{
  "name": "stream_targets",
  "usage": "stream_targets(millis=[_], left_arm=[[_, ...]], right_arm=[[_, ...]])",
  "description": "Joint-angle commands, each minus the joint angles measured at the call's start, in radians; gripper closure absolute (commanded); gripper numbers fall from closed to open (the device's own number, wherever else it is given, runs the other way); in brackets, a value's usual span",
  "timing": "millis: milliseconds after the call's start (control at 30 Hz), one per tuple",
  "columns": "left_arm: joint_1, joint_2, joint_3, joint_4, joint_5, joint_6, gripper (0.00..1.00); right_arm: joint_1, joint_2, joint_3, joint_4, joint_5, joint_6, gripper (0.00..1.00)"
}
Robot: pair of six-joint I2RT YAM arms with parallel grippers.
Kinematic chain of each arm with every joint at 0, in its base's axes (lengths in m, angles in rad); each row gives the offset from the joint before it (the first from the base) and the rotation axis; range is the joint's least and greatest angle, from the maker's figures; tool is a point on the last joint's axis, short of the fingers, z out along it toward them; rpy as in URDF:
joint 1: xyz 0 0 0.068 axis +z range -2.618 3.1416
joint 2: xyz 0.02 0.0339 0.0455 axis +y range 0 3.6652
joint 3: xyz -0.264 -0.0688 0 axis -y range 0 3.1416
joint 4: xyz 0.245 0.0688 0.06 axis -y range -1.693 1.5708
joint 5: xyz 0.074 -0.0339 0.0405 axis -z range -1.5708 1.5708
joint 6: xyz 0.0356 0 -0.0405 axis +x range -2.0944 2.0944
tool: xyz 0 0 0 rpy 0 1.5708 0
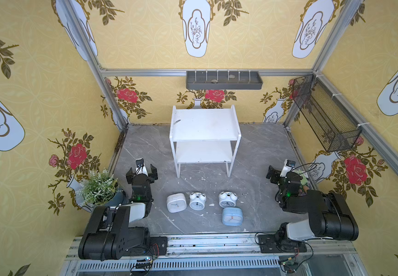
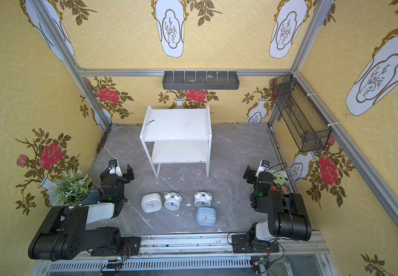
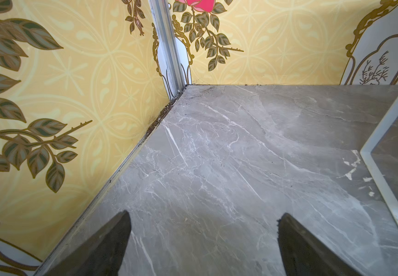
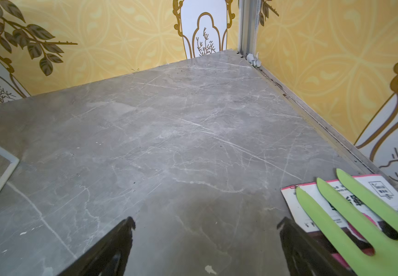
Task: Place the alarm clocks on the shelf by style
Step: Pick up the alarm from the center of the board.
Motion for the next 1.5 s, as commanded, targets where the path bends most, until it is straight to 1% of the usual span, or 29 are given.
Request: stream_targets(millis=[0, 500, 533, 600, 700, 967, 1033, 1067, 1100, 1133, 1167, 1200, 1233, 1267, 1300, 1333, 1367, 1400, 1433, 1467], left_arm=[[0.001, 0.000, -0.005, 0.030, -0.001, 0.004, 0.01], [0.001, 0.001, -0.005, 0.031, -0.003, 0.005, 0.01], [-0.003, -0.002, -0.009, 0.037, -0.008, 0.007, 0.00], [-0.046, 0.009, -0.025, 0.091, -0.053, 0.039, 0.01], [-0.051, 0.046, -0.043, 0.186, -0.048, 0.065, 0.01], [-0.049, 0.041, -0.040, 0.169, -0.049, 0.058, 0.01], [0.044, -0.017, 0.003, -0.017, 0.076, -0.010, 0.01], [0.077, -0.060, 0.016, -0.107, 0.138, -0.046, 0.01], [0.092, -0.066, 0.017, -0.116, 0.164, -0.056, 0.01], [0.091, -0.073, 0.021, -0.121, 0.170, -0.051, 0.01], [0.073, -0.097, 0.042, -0.155, 0.145, -0.029, 0.01], [0.052, -0.125, 0.102, -0.249, 0.020, -0.030, 0.01], [0.056, -0.161, 0.175, -0.414, -0.015, -0.058, 0.01], [0.066, -0.207, 0.248, -0.585, 0.000, -0.055, 0.01], [0.061, -0.246, 0.288, -0.644, -0.027, -0.040, 0.01], [0.048, -0.279, 0.305, -0.667, -0.078, -0.049, 0.01], [0.030, -0.325, 0.340, -0.749, -0.116, -0.093, 0.01], [0.016, -0.372, 0.387, -0.873, -0.108, -0.152, 0.01], [0.007, -0.406, 0.421, -0.959, -0.088, -0.204, 0.01], [-0.011, -0.444, 0.458, -1.052, -0.058, -0.279, 0.01]], right_arm=[[0.002, -0.001, -0.001, 0.048, -0.012, -0.012, 0.02], [-0.009, -0.001, 0.002, 0.042, -0.029, -0.007, 0.03], [-0.009, -0.001, 0.002, 0.042, -0.029, -0.007, 0.02], [-0.009, -0.001, 0.002, 0.042, -0.029, -0.007, 0.03], [-0.009, -0.001, 0.003, 0.042, -0.029, -0.008, 0.02], [-0.009, -0.001, 0.002, 0.042, -0.029, -0.007, 0.02], [-0.014, -0.004, 0.003, 0.044, -0.025, -0.002, 0.02], [-0.012, -0.016, 0.007, 0.028, 0.011, 0.014, 0.02], [-0.008, -0.055, 0.014, -0.012, 0.073, 0.028, 0.02], [-0.002, -0.122, 0.048, -0.136, 0.120, 0.041, 0.02], [0.000, -0.204, 0.112, -0.310, 0.141, 0.054, 0.02], [-0.002, -0.275, 0.188, -0.453, 0.162, 0.091, 0.02], [-0.002, -0.334, 0.273, -0.609, 0.183, 0.136, 0.02], [-0.002, -0.385, 0.360, -0.748, 0.181, 0.194, 0.02], [-0.003, -0.414, 0.417, -0.855, 0.182, 0.235, 0.02], [-0.003, -0.427, 0.429, -0.900, 0.211, 0.299, 0.02], [-0.012, -0.433, 0.421, -0.937, 0.297, 0.466, 0.03], [-0.058, -0.436, 0.447, -1.057, 0.261, 0.598, 0.02], [-0.122, -0.431, 0.464, -1.094, 0.122, 0.583, 0.02], [-0.163, -0.418, 0.487, -1.130, -0.019, 0.553, 0.02]])
